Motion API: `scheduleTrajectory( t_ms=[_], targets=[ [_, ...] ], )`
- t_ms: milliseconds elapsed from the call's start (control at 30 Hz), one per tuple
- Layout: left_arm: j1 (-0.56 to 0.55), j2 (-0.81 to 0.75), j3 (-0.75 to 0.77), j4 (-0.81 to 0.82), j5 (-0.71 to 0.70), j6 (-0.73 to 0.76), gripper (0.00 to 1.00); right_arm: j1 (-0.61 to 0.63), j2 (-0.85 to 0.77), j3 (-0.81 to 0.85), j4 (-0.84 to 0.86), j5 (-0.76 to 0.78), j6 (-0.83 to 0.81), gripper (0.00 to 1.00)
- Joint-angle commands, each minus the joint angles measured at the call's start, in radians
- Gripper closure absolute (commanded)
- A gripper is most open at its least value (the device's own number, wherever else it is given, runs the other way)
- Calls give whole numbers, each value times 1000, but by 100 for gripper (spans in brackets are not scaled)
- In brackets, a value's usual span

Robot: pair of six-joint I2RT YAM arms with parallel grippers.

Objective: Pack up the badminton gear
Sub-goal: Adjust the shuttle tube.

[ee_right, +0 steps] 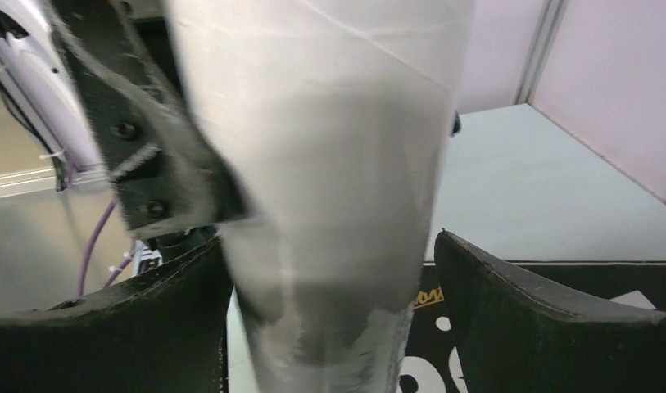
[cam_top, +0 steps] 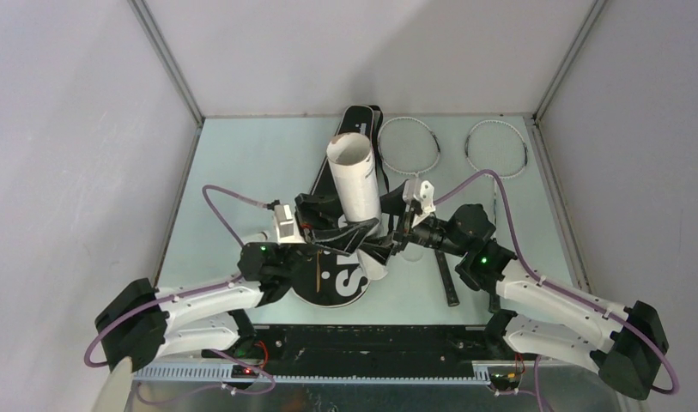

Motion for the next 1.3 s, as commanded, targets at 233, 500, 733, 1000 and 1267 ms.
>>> scheduleTrajectory(
  t_ms=[233, 500, 733, 1000, 1267],
  targets=[
    [-69, -1, 108, -66, -9, 48, 48, 10, 7, 4, 33, 80, -105, 28],
    [-77, -30, 97, -152, -73, 100, 2, 11, -9, 4, 7, 112, -99, 43],
    [-77, -98, 86, -287, -113, 127, 0, 10, -7, 4, 19, 196, -73, 47],
    [-77, -299, 145, -891, -303, 74, 0, -47, -62, -24, -26, 277, -61, 46],
    [-42, -495, 112, -1285, -915, -204, 0, -118, -193, -107, -63, 318, -114, 45]
  ],
)
